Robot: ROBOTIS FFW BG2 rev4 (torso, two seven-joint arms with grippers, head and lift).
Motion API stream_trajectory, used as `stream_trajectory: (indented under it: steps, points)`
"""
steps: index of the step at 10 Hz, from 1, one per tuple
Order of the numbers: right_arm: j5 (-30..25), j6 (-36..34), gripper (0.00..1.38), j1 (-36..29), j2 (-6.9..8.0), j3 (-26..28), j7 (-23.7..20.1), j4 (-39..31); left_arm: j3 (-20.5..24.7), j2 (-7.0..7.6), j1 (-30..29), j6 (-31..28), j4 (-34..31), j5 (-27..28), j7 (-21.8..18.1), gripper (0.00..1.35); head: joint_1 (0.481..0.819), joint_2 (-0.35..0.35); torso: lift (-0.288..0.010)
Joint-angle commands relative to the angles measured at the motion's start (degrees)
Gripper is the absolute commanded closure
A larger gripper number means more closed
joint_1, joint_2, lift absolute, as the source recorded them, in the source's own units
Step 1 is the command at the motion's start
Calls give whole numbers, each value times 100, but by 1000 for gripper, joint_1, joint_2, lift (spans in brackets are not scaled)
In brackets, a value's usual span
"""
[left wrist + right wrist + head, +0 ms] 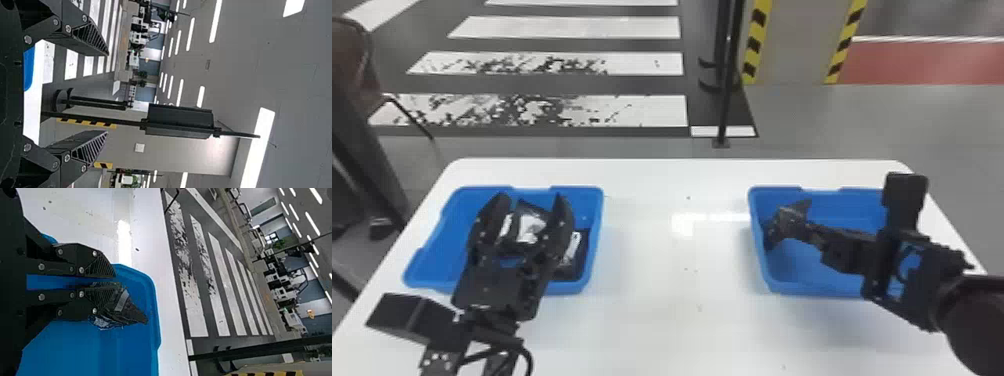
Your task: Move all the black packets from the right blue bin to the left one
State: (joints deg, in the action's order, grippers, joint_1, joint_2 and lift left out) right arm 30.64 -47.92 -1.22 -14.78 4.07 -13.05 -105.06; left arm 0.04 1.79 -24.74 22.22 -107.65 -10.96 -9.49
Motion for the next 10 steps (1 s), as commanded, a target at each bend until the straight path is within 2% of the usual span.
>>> stream_trajectory:
  steps: [1,2,3,4,5,8,10]
  points:
    - [-162,-186,452,-158,10,84,30,-287,-4,5,0,14,0,-1,0,360,695,5,-140]
    - [-402,-382,61,-341,71,267,109,-582,19,5,-14,14,0,-1,0,360,695,3,-140]
    - [-482,-481,59,-454,98,370,127,-695,19,5,-14,14,0,-13,0,360,695,-6,-140]
    - [-493,-636,130,-651,98,427,276,-1004,19,5,-14,14,0,-13,0,360,695,-21,-140]
    - [-527,-832,127,-876,115,473,505,-1384,19,5,-14,14,0,-13,0,360,695,-33,-140]
    - [-904,-790,125,-454,115,530,531,-793,-15,23,-14,-42,0,-13,0,360,695,-54,-140]
    - [-984,-481,125,24,124,473,487,-76,-27,23,0,-71,0,-13,0,360,695,-83,-140]
